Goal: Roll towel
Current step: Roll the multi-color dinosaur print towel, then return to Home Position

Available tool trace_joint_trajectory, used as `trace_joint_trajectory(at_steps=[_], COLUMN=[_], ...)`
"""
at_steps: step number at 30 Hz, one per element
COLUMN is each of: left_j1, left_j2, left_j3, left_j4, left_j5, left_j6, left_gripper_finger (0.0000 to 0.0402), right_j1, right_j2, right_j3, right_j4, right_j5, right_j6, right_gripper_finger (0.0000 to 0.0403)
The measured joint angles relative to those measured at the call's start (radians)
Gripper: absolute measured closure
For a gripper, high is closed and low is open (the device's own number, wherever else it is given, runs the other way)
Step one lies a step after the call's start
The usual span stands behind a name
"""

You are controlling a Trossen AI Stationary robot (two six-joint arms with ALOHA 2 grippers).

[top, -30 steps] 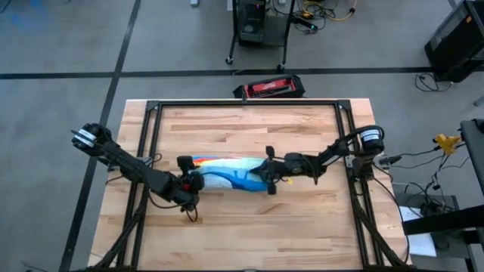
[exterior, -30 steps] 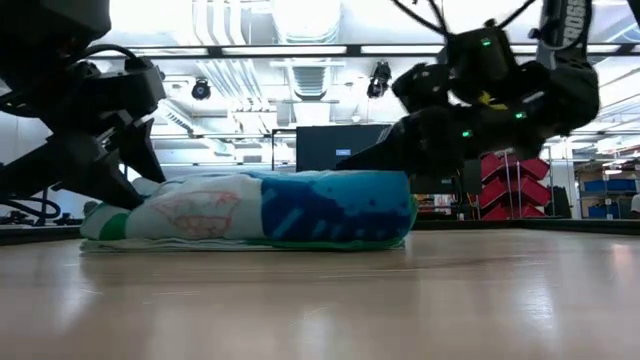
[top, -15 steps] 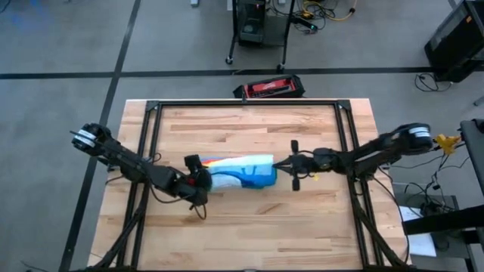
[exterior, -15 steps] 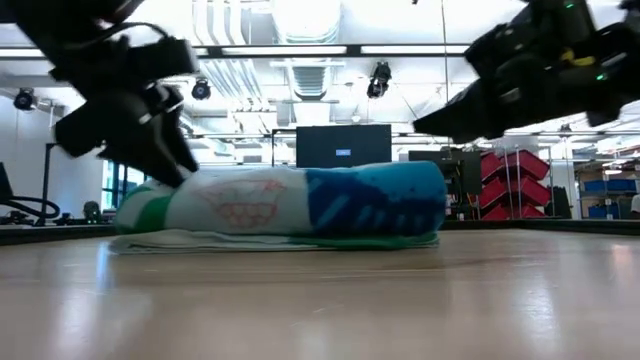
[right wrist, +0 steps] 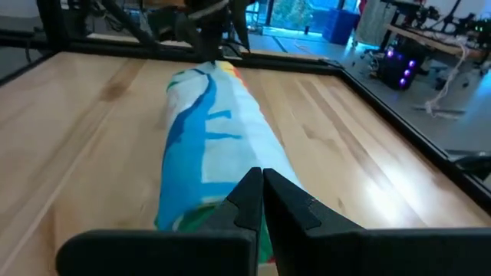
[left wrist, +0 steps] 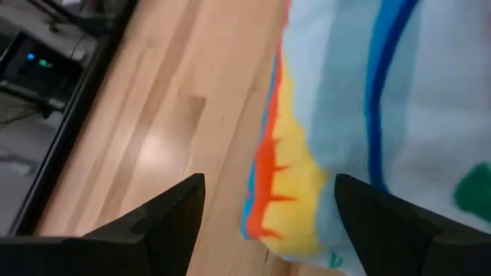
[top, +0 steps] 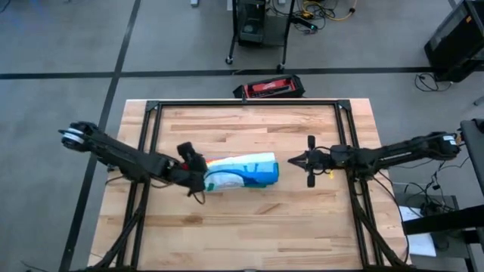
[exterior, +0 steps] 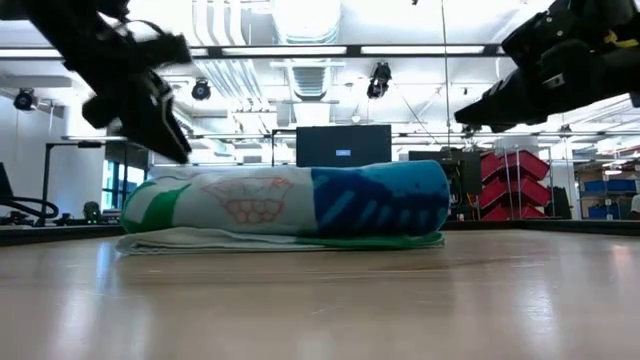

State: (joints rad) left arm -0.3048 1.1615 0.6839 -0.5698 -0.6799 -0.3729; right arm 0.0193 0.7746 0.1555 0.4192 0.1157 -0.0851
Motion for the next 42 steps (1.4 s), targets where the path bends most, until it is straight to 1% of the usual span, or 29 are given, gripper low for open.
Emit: trace_joint_trajectory(at_steps=[3,8,10,14,19,23,26,28,31,34,37,40,42], left_j1=[0.0,-0.004,-0.003,-0.003,-0.003,-0.004,-0.004,-0.004,-0.004,-0.006,-0.006,-0.006,-0.007], left_j2=[-0.151,-0.391,-0.473,-0.62,-0.782,-0.932,-1.067,-1.15,-1.158,-1.108,-1.104,-1.14,-1.159], left_j3=[-0.077,-0.229,-0.292,-0.396,-0.452,-0.455,-0.455,-0.457,-0.457,-0.483,-0.547,-0.614,-0.659], left_j4=[0.073,0.094,0.112,0.203,0.222,0.181,0.171,0.178,0.223,0.324,0.433,0.561,0.6], left_j5=[-0.01,-0.01,-0.011,0.002,0.018,0.01,-0.009,-0.008,-0.007,0.016,0.015,0.02,0.07], left_j6=[-0.003,-0.044,-0.06,-0.06,-0.02,0.04,0.076,0.098,0.072,0.098,0.173,0.234,0.252], left_gripper_finger=[0.0128,0.0128,0.0128,0.0128,0.0128,0.0128,0.0128,0.0128,0.0128,0.0128,0.013,0.0156,0.0189], right_j1=[0.0,0.002,0.002,0.002,0.002,0.002,0.002,0.002,0.002,0.002,0.005,0.02,0.029], right_j2=[-0.065,-0.194,-0.243,-0.327,-0.442,-0.545,-0.629,-0.688,-0.773,-0.773,-0.761,-0.768,-0.765], right_j3=[-0.004,-0.013,-0.015,-0.028,-0.037,-0.037,-0.037,-0.041,-0.047,-0.057,-0.089,-0.101,-0.104], right_j4=[-0.057,-0.11,-0.137,-0.184,-0.263,-0.39,-0.48,-0.525,-0.59,-0.592,-0.534,-0.487,-0.48], right_j5=[0.001,0.019,0.019,0.019,0.02,0.045,0.053,0.075,0.142,0.197,0.199,0.177,0.168], right_j6=[0.005,0.005,0.005,0.004,0.012,0.043,0.058,0.059,0.056,0.049,0.057,0.05,0.031], right_gripper_finger=[0.0403,0.0403,0.0403,0.0403,0.0403,0.0403,0.0403,0.0403,0.0403,0.0403,0.0403,0.0403,0.0403])
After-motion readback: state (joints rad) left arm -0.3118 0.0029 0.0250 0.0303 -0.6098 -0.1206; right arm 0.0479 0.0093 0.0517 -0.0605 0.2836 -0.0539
